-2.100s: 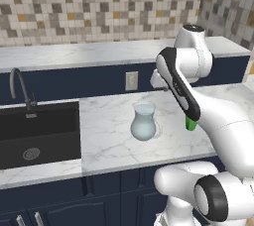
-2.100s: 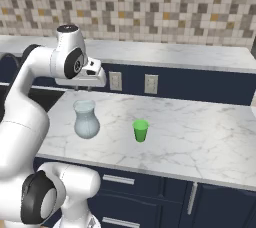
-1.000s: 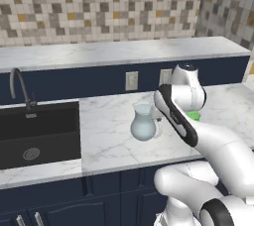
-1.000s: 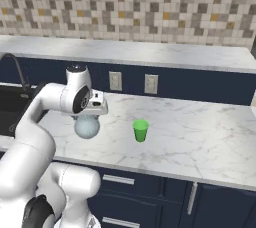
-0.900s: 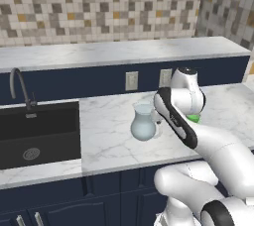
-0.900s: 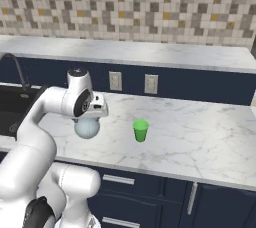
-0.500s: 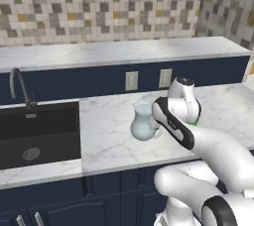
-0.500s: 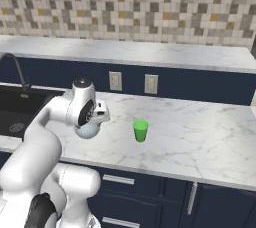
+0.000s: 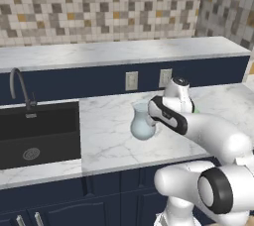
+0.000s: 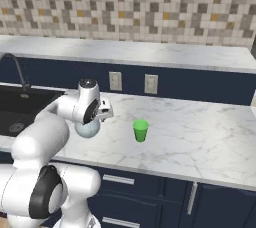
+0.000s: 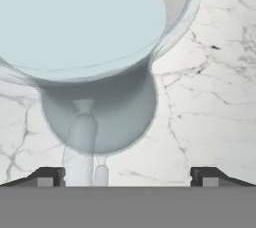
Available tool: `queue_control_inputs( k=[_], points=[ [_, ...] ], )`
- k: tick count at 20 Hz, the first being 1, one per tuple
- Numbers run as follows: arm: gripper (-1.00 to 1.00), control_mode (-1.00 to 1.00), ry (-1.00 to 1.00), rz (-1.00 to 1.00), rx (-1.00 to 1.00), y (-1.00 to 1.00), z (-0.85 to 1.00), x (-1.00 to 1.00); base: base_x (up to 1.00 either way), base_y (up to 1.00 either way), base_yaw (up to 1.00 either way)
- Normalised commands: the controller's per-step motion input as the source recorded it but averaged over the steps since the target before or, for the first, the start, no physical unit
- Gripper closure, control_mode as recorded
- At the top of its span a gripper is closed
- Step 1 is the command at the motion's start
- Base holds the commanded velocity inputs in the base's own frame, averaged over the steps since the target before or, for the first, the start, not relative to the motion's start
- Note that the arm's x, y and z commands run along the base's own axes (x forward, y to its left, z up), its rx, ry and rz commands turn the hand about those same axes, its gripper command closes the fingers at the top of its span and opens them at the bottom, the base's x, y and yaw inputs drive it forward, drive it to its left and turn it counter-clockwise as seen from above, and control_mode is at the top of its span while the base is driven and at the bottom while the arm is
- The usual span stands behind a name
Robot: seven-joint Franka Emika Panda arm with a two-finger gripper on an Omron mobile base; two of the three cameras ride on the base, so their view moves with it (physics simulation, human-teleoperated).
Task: Place the pitcher and cup on the dining counter for serving.
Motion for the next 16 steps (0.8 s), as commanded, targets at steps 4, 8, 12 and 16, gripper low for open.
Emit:
queue_control_inputs(
  k=[4, 8, 12, 16],
  points=[
    [-1.00, -1.00, 0.00, 0.02, 0.00, 0.01, -0.18, 0.38, 0.00, 0.00, 0.00],
    [-1.00, -1.00, 0.00, 0.02, 0.00, 0.06, -0.22, 0.28, 0.00, 0.00, 0.00],
    [1.00, -1.00, 0.00, 0.03, -0.01, 0.21, -0.37, 0.00, 0.00, 0.00, 0.00],
    [1.00, -1.00, 0.00, 0.06, -0.03, 0.35, -0.39, -0.16, 0.00, 0.00, 0.00]
  ],
)
